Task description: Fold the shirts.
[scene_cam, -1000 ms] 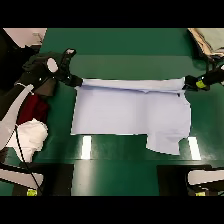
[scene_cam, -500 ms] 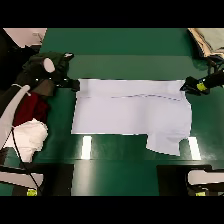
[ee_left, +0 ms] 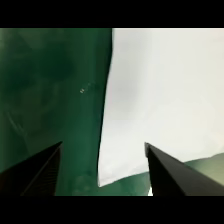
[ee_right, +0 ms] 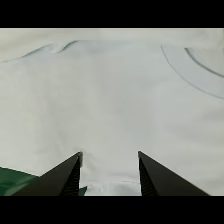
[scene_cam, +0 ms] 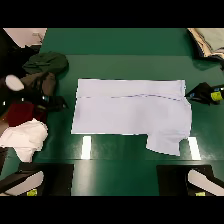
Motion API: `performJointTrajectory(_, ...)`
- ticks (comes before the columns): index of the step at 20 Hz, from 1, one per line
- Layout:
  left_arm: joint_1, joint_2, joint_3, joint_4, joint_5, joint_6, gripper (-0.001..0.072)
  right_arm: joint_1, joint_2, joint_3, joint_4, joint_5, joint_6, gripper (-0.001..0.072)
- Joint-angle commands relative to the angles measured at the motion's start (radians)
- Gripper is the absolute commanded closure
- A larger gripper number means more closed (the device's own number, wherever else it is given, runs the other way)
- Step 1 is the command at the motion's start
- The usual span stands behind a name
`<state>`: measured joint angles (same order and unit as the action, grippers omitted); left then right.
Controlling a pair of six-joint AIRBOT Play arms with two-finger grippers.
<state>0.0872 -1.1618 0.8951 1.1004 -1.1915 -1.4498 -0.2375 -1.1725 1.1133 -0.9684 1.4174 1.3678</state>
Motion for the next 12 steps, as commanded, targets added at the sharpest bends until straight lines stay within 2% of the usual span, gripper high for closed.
performJointTrajectory(1,0.066,0.086,-0.237,-0.137,0.014,0.061,0.0102,-0.024,0.113,-0.103,0.076,-0.004,-0.027,0.0303)
performJointTrajectory(7,0.076,0.082,-0.323,-0.22,0.048,0.16,0.0103,-0.024,0.17,-0.135,0.087,-0.004,-0.027,0.0303)
performJointTrajectory(12,-0.034,0.082,-0.354,-0.219,0.105,0.14,0.0103,-0.024,0.17,-0.135,0.122,-0.002,-0.027,0.0303)
